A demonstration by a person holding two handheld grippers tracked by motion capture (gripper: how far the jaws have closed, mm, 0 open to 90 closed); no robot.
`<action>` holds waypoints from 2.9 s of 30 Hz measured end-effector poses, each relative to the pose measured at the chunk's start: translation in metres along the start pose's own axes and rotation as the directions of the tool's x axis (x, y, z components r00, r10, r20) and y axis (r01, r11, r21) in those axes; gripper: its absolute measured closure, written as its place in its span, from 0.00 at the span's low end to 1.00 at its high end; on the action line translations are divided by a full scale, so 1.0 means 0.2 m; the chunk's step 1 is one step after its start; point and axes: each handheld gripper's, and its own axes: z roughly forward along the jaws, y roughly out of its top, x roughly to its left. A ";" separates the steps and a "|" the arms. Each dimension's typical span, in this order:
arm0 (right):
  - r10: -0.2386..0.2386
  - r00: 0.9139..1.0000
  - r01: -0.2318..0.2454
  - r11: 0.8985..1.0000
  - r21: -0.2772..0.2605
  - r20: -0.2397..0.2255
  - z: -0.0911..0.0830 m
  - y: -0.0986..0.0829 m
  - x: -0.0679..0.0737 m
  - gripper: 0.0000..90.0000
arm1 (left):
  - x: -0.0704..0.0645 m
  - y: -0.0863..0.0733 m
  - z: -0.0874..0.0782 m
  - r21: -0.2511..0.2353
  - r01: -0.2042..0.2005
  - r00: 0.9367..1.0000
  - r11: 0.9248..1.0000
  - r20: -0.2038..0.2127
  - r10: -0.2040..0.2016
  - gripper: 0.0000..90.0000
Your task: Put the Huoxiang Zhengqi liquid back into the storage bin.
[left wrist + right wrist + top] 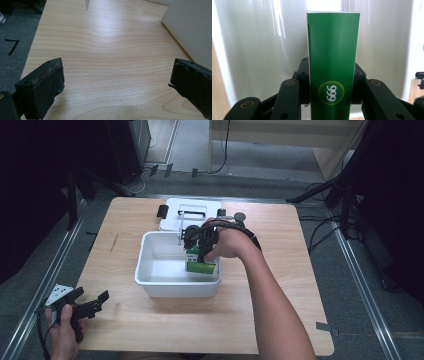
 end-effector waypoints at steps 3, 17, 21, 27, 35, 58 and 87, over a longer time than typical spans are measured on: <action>0.002 1.000 -0.002 1.000 0.011 -0.005 0.03 0.00 0.00 0.71 | 0.00 0.00 0.00 -0.001 0.001 1.000 1.000 0.000 -0.001 0.00; 0.019 1.000 -0.019 1.000 0.000 -0.012 0.06 0.00 0.00 0.66 | 0.00 0.00 0.00 -0.001 0.000 1.000 1.000 0.000 0.000 0.00; 0.031 1.000 -0.031 0.999 -0.009 -0.004 0.04 -0.01 0.00 0.63 | 0.00 0.00 0.00 -0.001 0.000 1.000 1.000 0.000 0.000 0.00; 0.055 0.998 -0.056 0.998 -0.026 -0.006 0.01 -0.03 0.00 0.53 | 0.00 0.00 0.00 0.001 0.000 1.000 1.000 0.000 0.000 0.00; 0.129 0.992 -0.128 0.988 -0.086 0.012 -0.06 -0.06 0.00 0.41 | 0.00 0.00 0.00 0.002 -0.001 1.000 1.000 -0.002 0.001 0.00; 0.392 0.918 -0.362 0.887 -0.287 0.054 -0.35 -0.32 0.00 0.25 | 0.00 0.00 0.00 0.003 -0.002 1.000 1.000 -0.006 0.002 0.00; 0.856 0.516 -0.622 0.398 -0.674 0.028 -0.18 -0.96 0.15 0.15 | -0.01 0.00 0.00 0.002 -0.005 1.000 1.000 -0.011 0.005 0.00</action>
